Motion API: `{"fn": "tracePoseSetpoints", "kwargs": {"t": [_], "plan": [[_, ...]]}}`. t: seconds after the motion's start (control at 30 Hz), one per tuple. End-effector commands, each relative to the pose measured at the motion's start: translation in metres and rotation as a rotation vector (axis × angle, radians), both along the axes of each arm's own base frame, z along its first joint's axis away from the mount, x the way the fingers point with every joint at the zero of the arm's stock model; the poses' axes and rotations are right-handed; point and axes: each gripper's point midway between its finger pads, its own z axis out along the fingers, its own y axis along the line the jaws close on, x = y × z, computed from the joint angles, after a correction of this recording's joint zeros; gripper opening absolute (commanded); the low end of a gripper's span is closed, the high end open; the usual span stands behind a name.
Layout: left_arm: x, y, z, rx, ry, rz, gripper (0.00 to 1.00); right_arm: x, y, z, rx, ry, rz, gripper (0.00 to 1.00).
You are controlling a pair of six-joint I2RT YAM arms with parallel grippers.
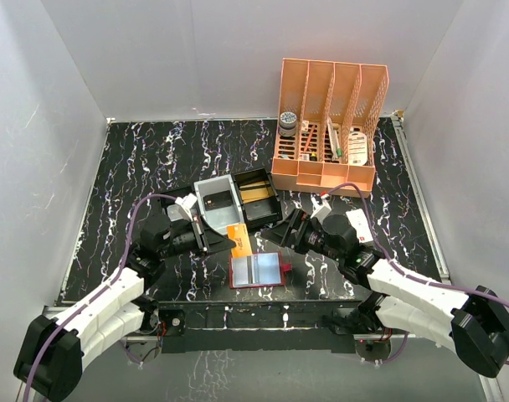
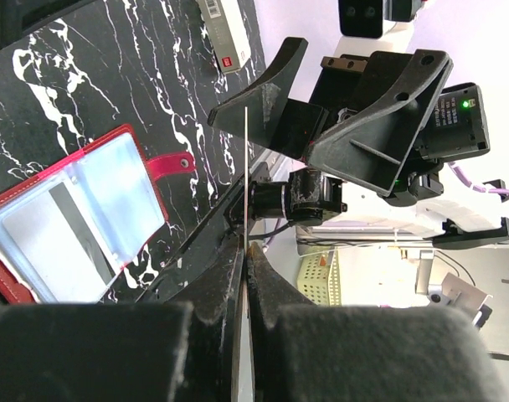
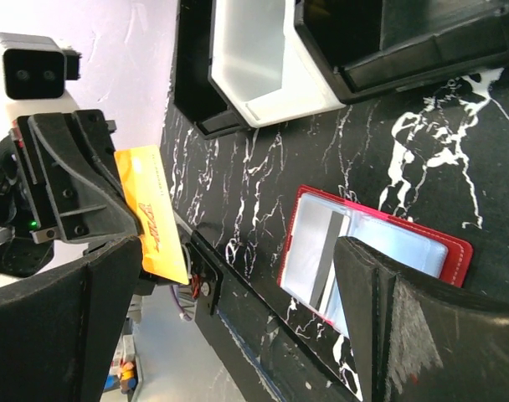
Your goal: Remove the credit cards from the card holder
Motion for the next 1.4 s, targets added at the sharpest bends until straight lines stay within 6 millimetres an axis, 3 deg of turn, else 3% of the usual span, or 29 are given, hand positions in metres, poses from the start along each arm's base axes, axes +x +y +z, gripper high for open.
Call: {"fn": "tracePoseSetpoints", "kwargs": {"t": [0.0, 0.27, 0.57, 1.03, 1.37], "plan": [[0.0, -0.004, 0.019, -0.049, -0.047, -0.038, 0.0, 0.007, 0.013, 0.049, 0.1, -0.121, 0.042, 0.98], [0.002, -0.005, 0.02, -0.052, -0.059, -0.033, 0.0, 0.007, 0.017, 0.051, 0.111, -0.106, 0.05, 0.94], [0.0, -0.004, 0.025, -0.075, -0.077, -0.029, 0.0, -0.006, 0.029, 0.067, 0.191, -0.147, 0.158, 0.88], [-0.007, -0.008, 0.026, -0.112, -0.061, -0.082, 0.0, -0.019, 0.054, 0.086, 0.279, -0.173, 0.341, 0.62], [-0.011, -0.009, 0.029, -0.127, -0.068, -0.104, 0.0, -0.02, 0.061, 0.081, 0.289, -0.139, 0.376, 0.52]]}}
